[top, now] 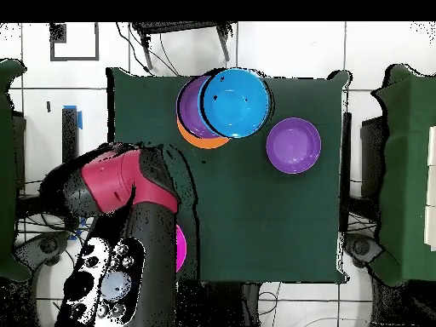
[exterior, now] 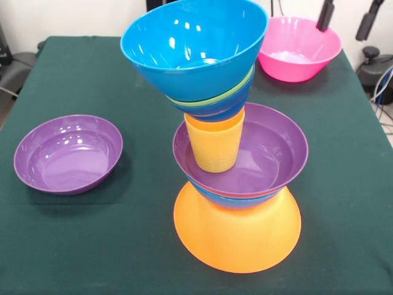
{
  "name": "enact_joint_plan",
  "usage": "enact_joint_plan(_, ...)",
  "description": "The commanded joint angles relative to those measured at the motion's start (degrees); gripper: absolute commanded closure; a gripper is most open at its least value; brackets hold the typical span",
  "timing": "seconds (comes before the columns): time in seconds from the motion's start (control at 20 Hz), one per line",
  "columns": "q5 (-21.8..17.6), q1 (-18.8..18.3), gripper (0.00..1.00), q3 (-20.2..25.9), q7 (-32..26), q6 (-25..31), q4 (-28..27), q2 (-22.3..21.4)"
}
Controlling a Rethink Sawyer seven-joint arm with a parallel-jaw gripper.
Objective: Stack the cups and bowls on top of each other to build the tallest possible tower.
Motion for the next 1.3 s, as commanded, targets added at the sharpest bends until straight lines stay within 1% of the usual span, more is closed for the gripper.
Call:
enact_joint_plan(0.05,0.5,2.4,0.0,0.3,12.6,-4.7,6.8,6.7)
enact_joint_plan(0.2,0.5,3.0,0.0,-0.8,12.3,-5.7,7.2,7.4)
enact_joint_plan(0.35,0.6,2.8,0.0,-1.3,10.9,-6.0,8.0,8.1)
enact_joint_plan(0.55,2.5,3.5,0.0,-2.2,11.7,-2.4,10.3,8.1)
enact_joint_plan(0.65,4.0,3.5,0.0,-1.6,12.1,-2.2,12.1,7.9)
enact_joint_plan(0.85,7.4,3.2,0.0,0.6,12.7,-4.2,15.1,9.0)
enact_joint_plan(1.1,11.1,5.4,0.0,1.3,15.2,-7.7,15.7,12.3)
enact_joint_plan(1.3,13.3,6.8,0.0,1.1,15.8,-10.1,15.8,14.0)
